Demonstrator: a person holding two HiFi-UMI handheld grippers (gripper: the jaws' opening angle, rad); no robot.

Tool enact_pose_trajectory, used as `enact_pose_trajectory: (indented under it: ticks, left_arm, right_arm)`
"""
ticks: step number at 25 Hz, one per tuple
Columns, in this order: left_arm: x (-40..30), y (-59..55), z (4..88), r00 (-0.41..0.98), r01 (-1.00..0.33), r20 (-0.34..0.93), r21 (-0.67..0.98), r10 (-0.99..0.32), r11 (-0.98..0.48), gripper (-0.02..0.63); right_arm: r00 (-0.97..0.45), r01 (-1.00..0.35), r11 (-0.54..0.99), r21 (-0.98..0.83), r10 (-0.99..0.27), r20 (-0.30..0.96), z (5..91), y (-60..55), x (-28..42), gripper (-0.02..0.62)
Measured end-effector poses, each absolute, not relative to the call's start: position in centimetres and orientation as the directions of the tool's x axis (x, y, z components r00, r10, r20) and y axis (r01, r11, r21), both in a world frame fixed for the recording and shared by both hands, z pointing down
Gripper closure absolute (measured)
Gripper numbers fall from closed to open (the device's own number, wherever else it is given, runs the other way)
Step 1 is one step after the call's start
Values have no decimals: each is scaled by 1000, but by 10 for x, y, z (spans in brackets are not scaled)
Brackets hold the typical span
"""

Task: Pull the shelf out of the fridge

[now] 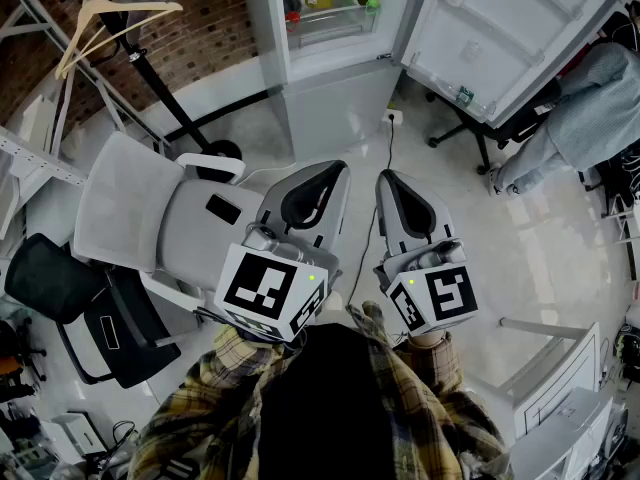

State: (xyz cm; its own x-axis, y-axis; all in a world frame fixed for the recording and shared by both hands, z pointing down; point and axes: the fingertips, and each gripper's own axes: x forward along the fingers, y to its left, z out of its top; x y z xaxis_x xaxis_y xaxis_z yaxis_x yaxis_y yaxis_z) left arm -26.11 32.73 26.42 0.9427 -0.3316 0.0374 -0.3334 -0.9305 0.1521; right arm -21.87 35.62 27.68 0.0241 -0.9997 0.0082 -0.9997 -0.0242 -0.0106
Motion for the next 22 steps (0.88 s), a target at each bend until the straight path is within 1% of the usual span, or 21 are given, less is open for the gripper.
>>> enact_pose_trajectory:
  ticks: [13,22]
  left_arm:
    - [-249,331,273,936,-353,53,152,-349,-923,603]
    - [-232,345,282,936,-351,73,160,-344,-923,603]
  right_arm:
    - [9,-999,-9,-34,-1000,7,283,361,-207,580]
    - [1,-999,-2,-50,-1000,28,293,373,-192,580]
